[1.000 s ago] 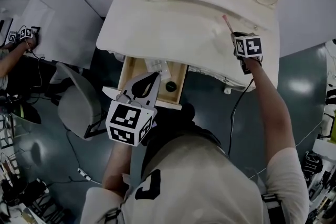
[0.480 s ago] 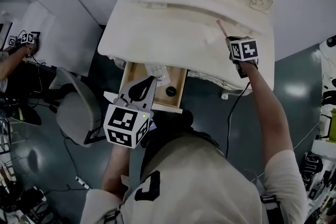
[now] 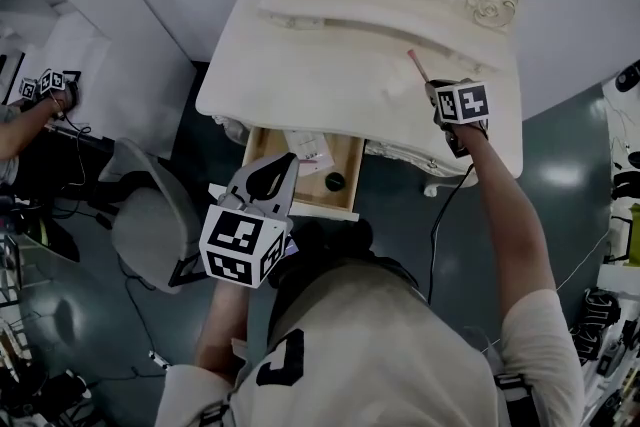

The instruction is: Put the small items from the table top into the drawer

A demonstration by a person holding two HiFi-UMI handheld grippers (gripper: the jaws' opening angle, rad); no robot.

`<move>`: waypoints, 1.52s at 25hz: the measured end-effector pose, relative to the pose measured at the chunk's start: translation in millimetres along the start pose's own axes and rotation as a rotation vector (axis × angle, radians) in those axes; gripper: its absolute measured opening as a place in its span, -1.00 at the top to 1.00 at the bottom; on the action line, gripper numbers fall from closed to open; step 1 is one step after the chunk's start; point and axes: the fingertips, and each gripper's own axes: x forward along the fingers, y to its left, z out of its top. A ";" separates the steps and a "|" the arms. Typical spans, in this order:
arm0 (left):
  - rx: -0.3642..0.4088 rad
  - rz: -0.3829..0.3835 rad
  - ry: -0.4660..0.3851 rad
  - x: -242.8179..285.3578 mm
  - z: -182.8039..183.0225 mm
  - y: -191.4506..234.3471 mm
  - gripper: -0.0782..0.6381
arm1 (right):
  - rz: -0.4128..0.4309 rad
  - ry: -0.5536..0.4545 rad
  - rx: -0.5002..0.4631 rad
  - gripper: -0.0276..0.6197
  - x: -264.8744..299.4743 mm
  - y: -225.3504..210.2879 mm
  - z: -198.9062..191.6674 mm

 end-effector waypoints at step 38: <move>-0.027 -0.037 0.024 -38.3 -30.5 51.7 0.62 | 0.356 -0.071 -0.314 0.76 -4.3 223.9 7.8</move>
